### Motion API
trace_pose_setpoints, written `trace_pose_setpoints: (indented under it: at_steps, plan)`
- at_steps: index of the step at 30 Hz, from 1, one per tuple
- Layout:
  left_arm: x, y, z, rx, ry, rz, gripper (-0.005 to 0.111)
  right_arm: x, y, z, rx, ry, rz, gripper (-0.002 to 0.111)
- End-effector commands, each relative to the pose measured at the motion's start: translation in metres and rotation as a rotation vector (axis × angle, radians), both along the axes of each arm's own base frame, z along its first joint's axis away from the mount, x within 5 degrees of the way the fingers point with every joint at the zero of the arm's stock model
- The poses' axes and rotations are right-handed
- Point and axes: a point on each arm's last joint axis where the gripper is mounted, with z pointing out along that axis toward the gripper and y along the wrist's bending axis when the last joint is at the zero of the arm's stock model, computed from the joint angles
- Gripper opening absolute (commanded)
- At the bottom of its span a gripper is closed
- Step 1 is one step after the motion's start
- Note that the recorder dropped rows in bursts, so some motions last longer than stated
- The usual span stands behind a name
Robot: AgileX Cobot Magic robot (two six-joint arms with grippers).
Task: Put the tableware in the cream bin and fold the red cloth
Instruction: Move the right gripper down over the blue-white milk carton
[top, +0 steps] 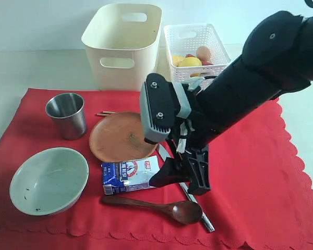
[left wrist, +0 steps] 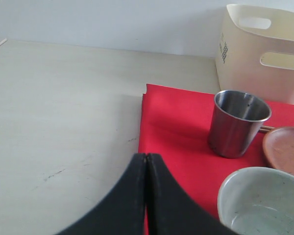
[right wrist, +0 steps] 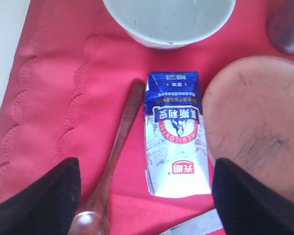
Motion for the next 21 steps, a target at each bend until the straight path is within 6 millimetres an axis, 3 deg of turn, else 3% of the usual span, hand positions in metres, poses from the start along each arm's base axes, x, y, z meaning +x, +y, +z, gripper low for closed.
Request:
trace_pose_setpoints:
  at_steps: [1, 14, 21]
  plan:
    - [0.000, 0.000, 0.000, -0.006, -0.011, 0.002, 0.000, 0.006, 0.002, -0.013, -0.021, -0.014, -0.008, 0.072]
    - [0.000, 0.000, 0.000, -0.006, -0.011, 0.002, 0.000, 0.019, 0.006, -0.043, -0.073, -0.004, -0.055, 0.072]
    - [0.000, 0.000, 0.000, -0.006, -0.011, 0.002, 0.000, 0.030, 0.014, -0.044, -0.064, -0.014, -0.051, 0.072]
